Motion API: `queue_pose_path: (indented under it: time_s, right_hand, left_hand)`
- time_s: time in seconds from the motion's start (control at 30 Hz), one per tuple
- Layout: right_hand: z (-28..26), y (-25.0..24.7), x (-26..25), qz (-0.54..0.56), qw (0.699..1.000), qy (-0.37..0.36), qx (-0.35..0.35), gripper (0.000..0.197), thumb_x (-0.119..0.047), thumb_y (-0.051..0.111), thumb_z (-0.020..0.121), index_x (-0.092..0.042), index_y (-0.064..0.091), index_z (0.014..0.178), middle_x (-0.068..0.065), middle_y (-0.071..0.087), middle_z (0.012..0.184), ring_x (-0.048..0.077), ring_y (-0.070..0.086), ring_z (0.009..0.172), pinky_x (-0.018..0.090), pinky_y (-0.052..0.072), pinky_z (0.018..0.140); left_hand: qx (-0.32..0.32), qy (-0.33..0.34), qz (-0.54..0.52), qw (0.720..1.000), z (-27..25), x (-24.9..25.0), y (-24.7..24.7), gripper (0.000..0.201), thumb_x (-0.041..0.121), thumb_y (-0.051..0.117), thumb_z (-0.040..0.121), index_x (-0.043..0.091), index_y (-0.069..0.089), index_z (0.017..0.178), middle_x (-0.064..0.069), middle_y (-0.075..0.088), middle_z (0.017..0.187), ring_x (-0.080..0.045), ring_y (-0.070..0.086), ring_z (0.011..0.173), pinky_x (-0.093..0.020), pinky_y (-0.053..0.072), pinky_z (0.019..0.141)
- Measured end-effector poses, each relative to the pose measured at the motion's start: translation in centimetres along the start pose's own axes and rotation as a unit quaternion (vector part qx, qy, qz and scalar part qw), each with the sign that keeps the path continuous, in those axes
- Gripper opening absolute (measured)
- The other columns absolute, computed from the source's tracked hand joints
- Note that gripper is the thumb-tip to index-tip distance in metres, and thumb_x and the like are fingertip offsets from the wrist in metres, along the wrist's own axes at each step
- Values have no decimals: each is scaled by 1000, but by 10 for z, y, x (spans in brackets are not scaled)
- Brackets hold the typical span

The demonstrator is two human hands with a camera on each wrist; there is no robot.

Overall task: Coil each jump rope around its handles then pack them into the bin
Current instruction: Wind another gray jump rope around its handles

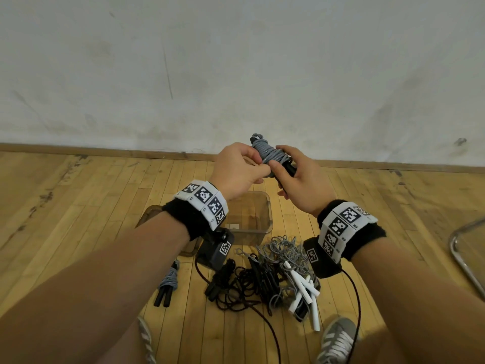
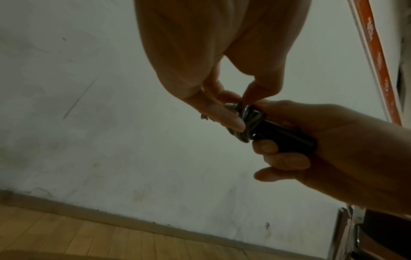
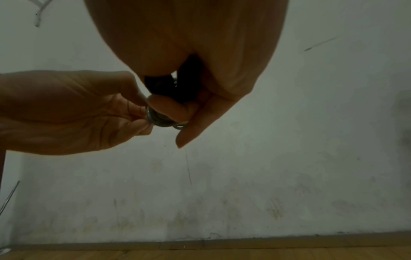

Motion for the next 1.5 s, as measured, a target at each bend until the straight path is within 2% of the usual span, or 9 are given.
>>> queue_pose_path:
  time_s: [0.1,0.3,0.57,0.77,0.9,1.03,1.2,1.33,1.5]
  right_hand:
    - [-1,1,-1,45,999,16,21,41,-43,57,101,-22,50,136,-7,66,79,11,65,54,42,61,61]
    - [-1,4,0,131,989,67,4,34,-41,60,100,-25,49,128,2,64,77,13,59,60,58,59,64]
    - [-5,9,3,215,966,141,-20,36,-40,60,100,-22,51,129,2,61,88,11,59,71,48,61,74]
    - [-6,12,7,247,952,177,-31,30,-39,52,104,-25,51,131,3,60,101,14,61,79,33,62,64]
    - [-6,14,7,274,942,189,-38,22,-30,49,105,-27,52,127,7,60,96,15,60,71,38,62,67]
    - [-7,19,5,271,945,183,-27,27,-29,51,105,-24,50,131,6,61,94,15,60,75,42,62,69]
    - [-8,21,6,263,948,178,-25,30,-33,51,106,-22,46,134,9,60,92,16,60,73,43,62,68]
    - [-11,24,5,255,952,170,-25,32,-35,50,106,-22,42,135,11,60,96,16,59,73,33,60,60]
    - [-11,25,2,260,953,155,-5,36,-33,50,106,-18,38,137,9,61,98,13,59,70,35,62,63]
  left_hand:
    - [-1,40,21,999,4,5,0,11,7,79,78,8,69,82,-2,64,110,-20,72,85,-36,64,72]
    - [-13,67,43,997,6,4,0,14,9,81,78,16,69,78,6,62,107,-14,67,96,-26,56,88]
    - [-48,54,28,997,7,-3,1,18,13,88,77,13,72,84,7,63,109,-8,70,90,-24,58,84]
    - [-37,28,-13,999,4,-5,1,21,10,89,75,7,73,89,8,67,105,-12,73,84,-33,63,78]
    - [-44,6,-44,998,4,-7,-2,17,9,86,79,9,72,88,-5,72,106,-18,76,84,-31,63,73]
    - [-12,20,-18,1000,4,-9,-6,16,9,85,80,6,74,90,-10,76,87,-19,76,78,-33,64,72]
    - [21,61,19,998,1,-4,-5,10,8,83,82,5,74,85,6,74,76,-2,70,60,-16,55,61]
    - [62,71,39,995,3,-7,-4,10,12,81,82,7,73,78,16,68,65,1,63,51,-16,51,57]
    - [81,88,57,991,5,-7,-4,14,13,77,84,16,66,77,7,75,88,-5,72,65,-28,61,66]
Point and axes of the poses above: each hand's wrist, its own z-axis towards the middle knuckle, its own y-axis out of the palm, x = y × z, the point moved 6 cm from there along z, towards the middle knuckle
